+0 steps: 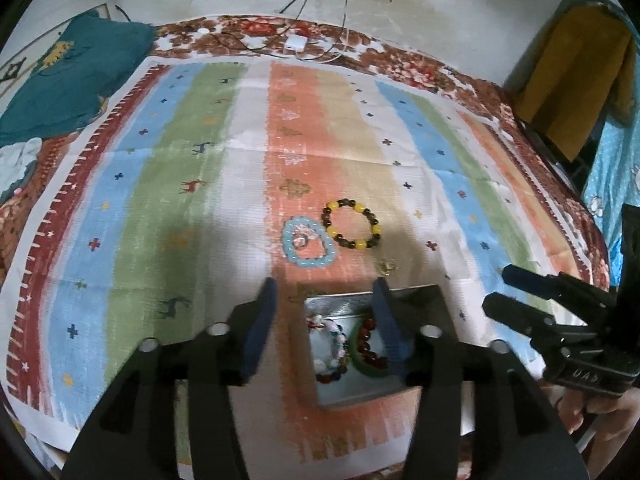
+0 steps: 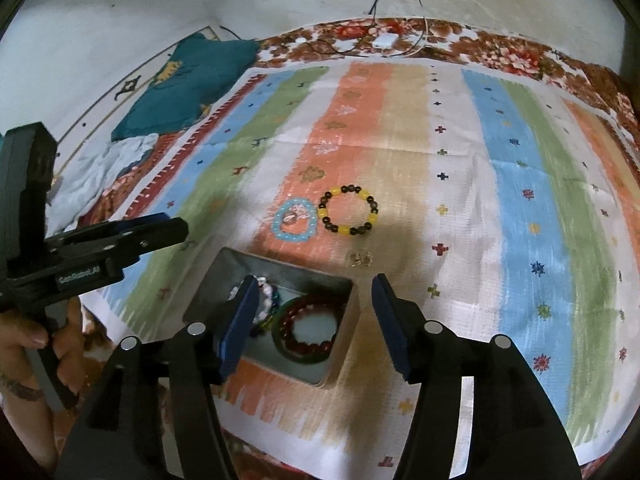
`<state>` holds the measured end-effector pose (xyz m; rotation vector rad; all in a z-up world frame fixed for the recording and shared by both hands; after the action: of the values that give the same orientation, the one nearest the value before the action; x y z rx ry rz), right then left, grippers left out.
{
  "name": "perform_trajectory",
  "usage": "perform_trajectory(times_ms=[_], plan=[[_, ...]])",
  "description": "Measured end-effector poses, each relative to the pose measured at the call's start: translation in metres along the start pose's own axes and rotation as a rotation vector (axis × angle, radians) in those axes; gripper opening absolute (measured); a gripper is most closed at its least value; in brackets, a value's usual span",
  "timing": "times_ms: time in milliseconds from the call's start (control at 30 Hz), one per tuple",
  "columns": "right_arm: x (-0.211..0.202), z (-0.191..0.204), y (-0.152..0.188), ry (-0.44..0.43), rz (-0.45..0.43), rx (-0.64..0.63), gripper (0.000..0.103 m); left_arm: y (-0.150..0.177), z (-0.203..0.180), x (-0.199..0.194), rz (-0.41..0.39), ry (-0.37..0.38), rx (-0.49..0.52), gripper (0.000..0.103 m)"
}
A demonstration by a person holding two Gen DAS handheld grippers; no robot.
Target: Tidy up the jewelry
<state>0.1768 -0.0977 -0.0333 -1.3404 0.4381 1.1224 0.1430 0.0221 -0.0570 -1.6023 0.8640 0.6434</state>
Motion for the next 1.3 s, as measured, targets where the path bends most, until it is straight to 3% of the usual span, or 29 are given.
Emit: perform_trajectory(times_ms=[500, 1133, 1300], plan=[[0.037, -0.024, -0.021, 0.102, 0.041, 0.006, 0.077, -0.009, 0.022, 0.034, 0.065, -0.032, -0.023, 0.085], [0.101, -0.047, -0.031, 0.08, 0.217, 0.068, 0.077, -0.022, 0.037, 0.095, 0.192, -0.013, -0.041, 0.086], [0.117, -0.052, -0.031, 0.07, 0.263, 0.089, 0.077, -0.023, 0.036, 0.114, 0.245, 0.012, -0.031, 0.08]])
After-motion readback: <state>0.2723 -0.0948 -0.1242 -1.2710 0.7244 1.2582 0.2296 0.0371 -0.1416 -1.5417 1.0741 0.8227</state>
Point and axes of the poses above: each gripper's, at about its wrist camera, not at the fingertips, and x roughly the way its jaws point, z to its left, y to its underside, the point moved 6 cm from there along x, roughly the way its jaws point, and after that the axes turned 3 degrees about x, right-handed, at the moved point
